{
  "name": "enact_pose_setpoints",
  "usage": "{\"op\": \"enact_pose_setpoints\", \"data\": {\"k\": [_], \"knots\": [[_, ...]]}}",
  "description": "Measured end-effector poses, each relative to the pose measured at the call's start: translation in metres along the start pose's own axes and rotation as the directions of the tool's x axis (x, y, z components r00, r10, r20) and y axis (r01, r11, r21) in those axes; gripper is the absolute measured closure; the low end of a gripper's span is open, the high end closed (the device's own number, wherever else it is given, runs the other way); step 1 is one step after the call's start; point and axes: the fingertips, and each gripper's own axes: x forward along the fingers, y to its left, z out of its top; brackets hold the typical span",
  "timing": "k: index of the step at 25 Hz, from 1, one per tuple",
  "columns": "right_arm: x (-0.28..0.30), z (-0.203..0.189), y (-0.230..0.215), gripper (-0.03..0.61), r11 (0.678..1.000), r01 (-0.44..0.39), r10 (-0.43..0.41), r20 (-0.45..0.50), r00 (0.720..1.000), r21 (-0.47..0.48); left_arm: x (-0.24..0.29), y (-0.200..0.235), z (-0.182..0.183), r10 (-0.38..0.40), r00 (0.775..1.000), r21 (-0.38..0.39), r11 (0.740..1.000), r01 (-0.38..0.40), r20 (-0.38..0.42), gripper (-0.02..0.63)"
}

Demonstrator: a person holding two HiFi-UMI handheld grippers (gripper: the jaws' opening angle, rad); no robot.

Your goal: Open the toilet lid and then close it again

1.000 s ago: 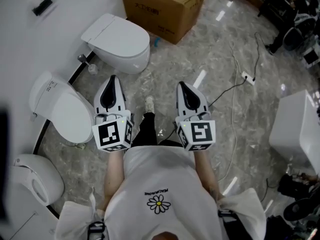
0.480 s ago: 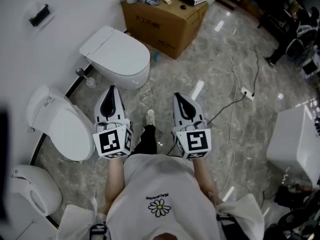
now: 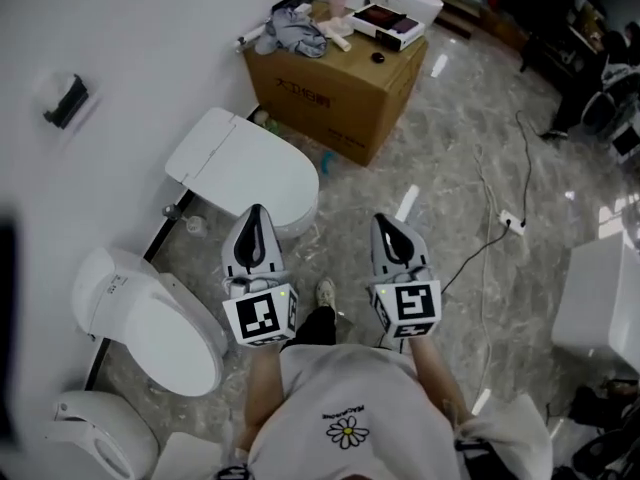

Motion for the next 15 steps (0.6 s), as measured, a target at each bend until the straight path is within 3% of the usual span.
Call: {"op": "enact_pose_setpoints", "data": {"k": [8,15], "knots": [[0.109,0.027,-0.014,0.549,1.0,0.015,-0.016,-0.01,1.0,-0.025,0.087,0.037,-0.008,-0.012,1.0,-0.019,1.0,0.012,-0.008,0.588],[0.153,0.038,-0.003,0.548,0.997,-0.069,0.069,0.007,0.998,-0.033,0.115,0.054,-0.03,0.024,0.999,-0.016,1.0,-0.024,-0.027,0.588]]}}
